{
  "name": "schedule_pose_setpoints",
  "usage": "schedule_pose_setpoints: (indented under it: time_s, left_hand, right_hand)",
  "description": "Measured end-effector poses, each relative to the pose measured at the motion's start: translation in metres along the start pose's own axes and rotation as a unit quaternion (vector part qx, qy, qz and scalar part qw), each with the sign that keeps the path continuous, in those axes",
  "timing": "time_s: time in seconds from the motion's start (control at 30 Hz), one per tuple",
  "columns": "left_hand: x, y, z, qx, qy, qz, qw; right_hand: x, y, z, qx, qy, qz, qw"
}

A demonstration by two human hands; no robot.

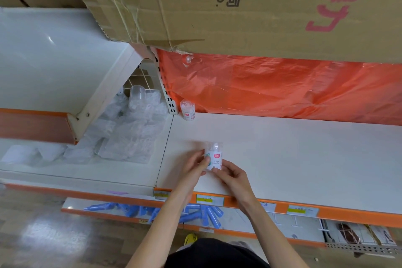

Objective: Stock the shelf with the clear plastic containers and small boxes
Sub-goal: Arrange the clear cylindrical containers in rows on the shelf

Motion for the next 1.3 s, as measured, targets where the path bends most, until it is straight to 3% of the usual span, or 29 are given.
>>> schedule_pose_setpoints:
  time_s: [0.13, 0.2, 0.33, 0.4, 0.53, 0.87, 1.07, 1.3]
  left_hand:
    - [0.003, -0.006, -0.011, -0.052, 0.008, -0.039, 0.998]
    - [0.009, -0.016, -0.021, -0.110, 0.038, -0.150, 0.982]
    - [0.024, -0.039, -0.041, -0.162, 0.120, -0.496, 0.844]
    - [0.025, -0.043, -0.050, -0.139, 0.146, -0.565, 0.800]
    - [0.032, -0.042, -0.067, -0.117, 0.118, -0.637, 0.753]
    - [0.037, -0.041, -0.071, -0.132, 0.123, -0.637, 0.749]
    - [0.042, -0.043, -0.072, -0.137, 0.141, -0.630, 0.751]
    - [0.042, -0.043, -0.073, -0.144, 0.153, -0.628, 0.749]
  right_hand:
    - [-0.002, -0.004, -0.015, -0.023, 0.002, 0.014, 1.000]
    - [0.001, -0.007, -0.026, -0.052, 0.000, 0.023, 0.998]
    - [0.016, -0.011, -0.055, -0.128, -0.018, 0.110, 0.985]
    - [0.027, -0.009, -0.070, -0.152, -0.028, 0.148, 0.977]
    - [0.039, 0.001, -0.099, -0.146, -0.045, 0.228, 0.961]
    - [0.053, 0.017, -0.153, -0.145, -0.077, 0.339, 0.926]
    - [0.055, 0.022, -0.178, -0.174, -0.097, 0.427, 0.882]
    - [0.055, 0.027, -0.189, -0.198, -0.080, 0.454, 0.865]
Point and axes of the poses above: each hand's wrist, its own z-axis away from the middle knuckle, its own y-axis out of the palm, x = y × z, the point moved 2 cm from there along -z, towards the middle knuckle, and after that the axes turned 4 degrees about y, right-handed, at the moved point
